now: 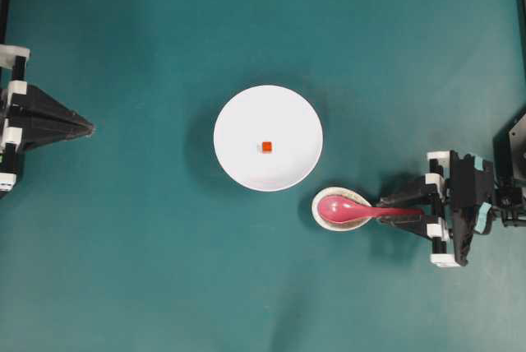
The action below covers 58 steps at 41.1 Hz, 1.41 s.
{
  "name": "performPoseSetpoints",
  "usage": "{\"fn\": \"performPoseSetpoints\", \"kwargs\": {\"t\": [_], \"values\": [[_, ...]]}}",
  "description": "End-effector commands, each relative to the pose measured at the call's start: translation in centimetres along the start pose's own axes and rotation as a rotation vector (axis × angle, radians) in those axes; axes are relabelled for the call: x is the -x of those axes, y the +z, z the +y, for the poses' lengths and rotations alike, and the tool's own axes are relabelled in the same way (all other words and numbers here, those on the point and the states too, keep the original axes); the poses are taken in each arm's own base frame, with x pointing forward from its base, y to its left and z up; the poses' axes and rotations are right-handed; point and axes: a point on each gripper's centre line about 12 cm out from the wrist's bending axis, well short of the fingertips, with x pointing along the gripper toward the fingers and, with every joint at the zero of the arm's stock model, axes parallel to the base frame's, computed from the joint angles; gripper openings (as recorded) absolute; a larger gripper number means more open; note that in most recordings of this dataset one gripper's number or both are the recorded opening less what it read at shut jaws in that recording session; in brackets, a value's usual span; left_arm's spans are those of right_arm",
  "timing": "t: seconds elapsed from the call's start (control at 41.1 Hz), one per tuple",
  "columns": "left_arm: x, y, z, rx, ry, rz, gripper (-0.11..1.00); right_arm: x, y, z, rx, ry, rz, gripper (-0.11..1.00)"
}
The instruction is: Grip the spoon and scoop the red block from the bowl with right arm.
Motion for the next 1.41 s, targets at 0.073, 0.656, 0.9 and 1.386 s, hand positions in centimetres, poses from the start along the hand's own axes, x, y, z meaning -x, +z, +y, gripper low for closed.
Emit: {"fn": "performPoseSetpoints", "kwargs": {"t": [0.073, 0.656, 0.9, 1.386], "values": [[0.0, 0.6, 0.0, -0.003, 0.0, -0.011, 0.0, 0.0, 0.6, 0.4, -0.01, 0.014, -0.026, 0.37], [0.0, 0.6, 0.0, -0.002, 0.0, -0.009, 0.0, 0.9, 2.5, 0.8, -0.052, 0.049, -0.075, 0.25], [0.0, 0.6, 0.0, -0.003, 0.0, -0.011, 0.0, 1.8, 5.3, 1.3, -0.104, 0.093, -0.111, 0.25], [0.0, 0.6, 0.0, -0.003, 0.0, -0.011, 0.0, 1.6, 11.9, -0.9, -0.081, 0.041, -0.113, 0.25]]}}
